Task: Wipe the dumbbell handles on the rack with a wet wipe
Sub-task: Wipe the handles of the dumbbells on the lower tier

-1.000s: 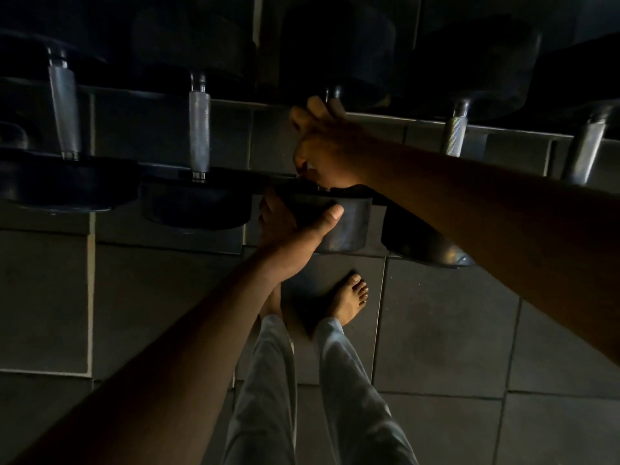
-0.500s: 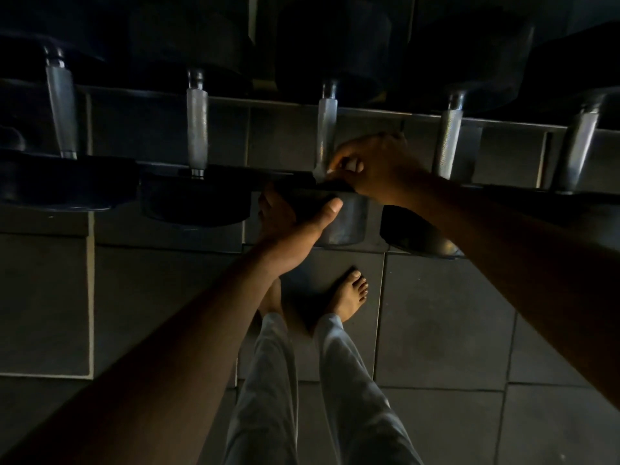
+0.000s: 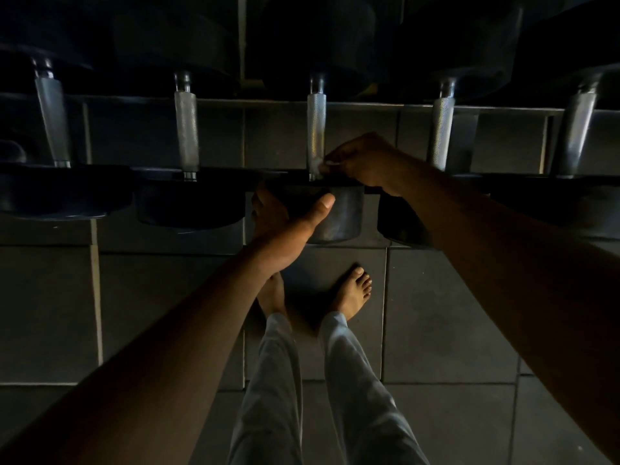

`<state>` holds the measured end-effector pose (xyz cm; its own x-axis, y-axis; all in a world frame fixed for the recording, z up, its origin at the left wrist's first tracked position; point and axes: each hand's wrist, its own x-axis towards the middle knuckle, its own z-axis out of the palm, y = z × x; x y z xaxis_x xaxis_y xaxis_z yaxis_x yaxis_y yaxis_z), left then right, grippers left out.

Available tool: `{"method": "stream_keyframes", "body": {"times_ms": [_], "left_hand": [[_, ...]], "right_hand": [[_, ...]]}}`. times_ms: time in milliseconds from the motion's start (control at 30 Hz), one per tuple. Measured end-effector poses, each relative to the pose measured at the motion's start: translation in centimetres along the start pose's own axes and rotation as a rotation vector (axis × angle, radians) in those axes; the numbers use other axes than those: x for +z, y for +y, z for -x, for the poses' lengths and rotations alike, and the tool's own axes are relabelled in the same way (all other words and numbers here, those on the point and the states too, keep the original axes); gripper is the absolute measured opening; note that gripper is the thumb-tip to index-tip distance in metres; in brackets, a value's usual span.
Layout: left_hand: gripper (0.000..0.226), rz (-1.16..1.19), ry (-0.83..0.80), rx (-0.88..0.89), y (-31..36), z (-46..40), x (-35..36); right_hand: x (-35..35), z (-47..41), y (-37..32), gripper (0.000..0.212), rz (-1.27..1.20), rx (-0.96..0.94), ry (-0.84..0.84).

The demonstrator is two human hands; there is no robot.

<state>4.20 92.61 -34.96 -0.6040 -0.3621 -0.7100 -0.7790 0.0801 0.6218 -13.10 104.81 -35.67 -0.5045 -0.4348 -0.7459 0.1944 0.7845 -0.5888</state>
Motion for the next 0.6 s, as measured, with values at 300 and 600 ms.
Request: {"method": "stream_keyframes", "body": {"times_ms": [300,600], "left_hand": [[0.130,-0.023,-0.005,-0.003,0.2,0.2,-0.1],[0.126,-0.004,-0.010,0.027,0.1,0.1,-0.2]], "right_hand": [[-0.9,-2.2,0.5,0.026,0.054,0.085,-0.074],[-2.3,0.2,-0.7,0.033,0.278,-0.103,-0.061]]}}
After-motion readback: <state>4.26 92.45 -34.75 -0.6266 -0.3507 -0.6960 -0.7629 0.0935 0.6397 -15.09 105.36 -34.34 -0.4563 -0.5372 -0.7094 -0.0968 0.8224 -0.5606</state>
